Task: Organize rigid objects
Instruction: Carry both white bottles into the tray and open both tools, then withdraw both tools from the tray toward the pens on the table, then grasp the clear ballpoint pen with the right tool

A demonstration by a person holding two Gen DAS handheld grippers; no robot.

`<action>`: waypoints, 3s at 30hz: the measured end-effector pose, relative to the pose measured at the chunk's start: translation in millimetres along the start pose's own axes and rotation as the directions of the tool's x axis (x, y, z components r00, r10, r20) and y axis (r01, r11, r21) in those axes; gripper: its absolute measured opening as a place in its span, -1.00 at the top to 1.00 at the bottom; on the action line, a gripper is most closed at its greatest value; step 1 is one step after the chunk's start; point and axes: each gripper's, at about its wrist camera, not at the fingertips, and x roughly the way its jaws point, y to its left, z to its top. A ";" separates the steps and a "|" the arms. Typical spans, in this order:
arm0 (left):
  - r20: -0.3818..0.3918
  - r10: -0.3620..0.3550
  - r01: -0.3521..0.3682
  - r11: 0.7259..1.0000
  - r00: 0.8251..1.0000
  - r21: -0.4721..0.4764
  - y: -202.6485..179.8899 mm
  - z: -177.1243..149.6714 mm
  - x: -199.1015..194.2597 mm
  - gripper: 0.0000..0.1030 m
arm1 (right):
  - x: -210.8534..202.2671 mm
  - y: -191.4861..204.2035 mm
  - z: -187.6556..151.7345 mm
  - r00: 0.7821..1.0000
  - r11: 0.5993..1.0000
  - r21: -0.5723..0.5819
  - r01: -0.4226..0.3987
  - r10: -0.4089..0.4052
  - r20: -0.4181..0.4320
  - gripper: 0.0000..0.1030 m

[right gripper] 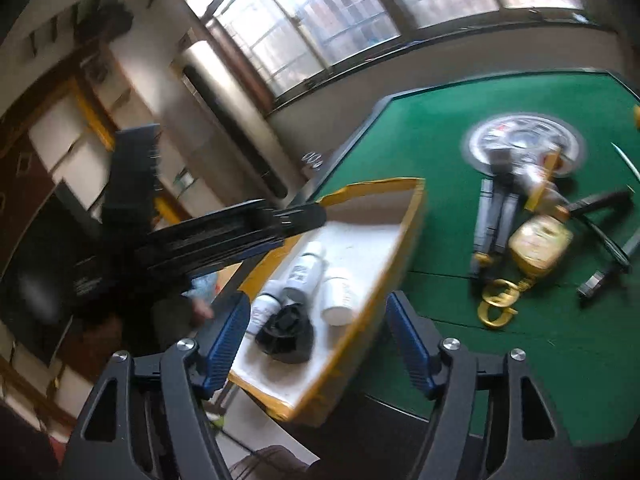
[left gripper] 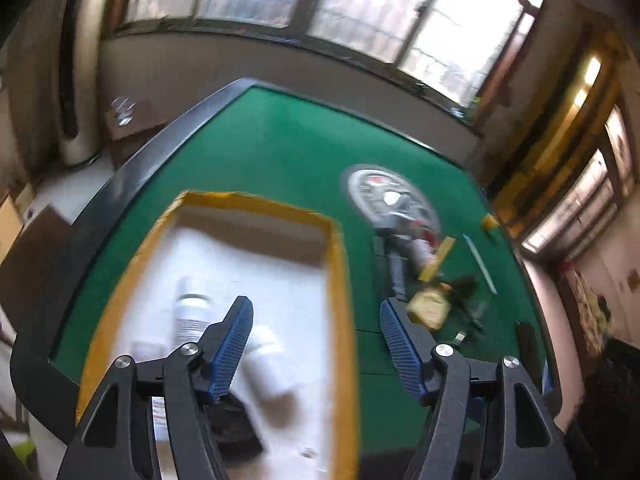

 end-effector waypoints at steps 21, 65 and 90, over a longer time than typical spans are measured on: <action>-0.057 -0.039 0.047 0.986 0.998 0.162 -98.1 -30.2 21.6 -0.37 | -37.6 -112.7 -9.3 0.984 0.945 0.277 0.172 -0.178 -0.006 -0.36; -0.169 -0.075 0.102 0.982 0.983 0.158 -103.3 -38.7 62.3 -0.37 | -50.7 -218.9 24.7 0.919 0.819 0.434 0.376 -0.388 -0.065 -0.10; -0.185 -0.112 0.140 0.979 0.976 0.149 -103.9 -32.6 64.3 -0.37 | -5.1 -211.5 40.7 0.653 0.614 0.232 0.755 -0.736 -0.177 0.52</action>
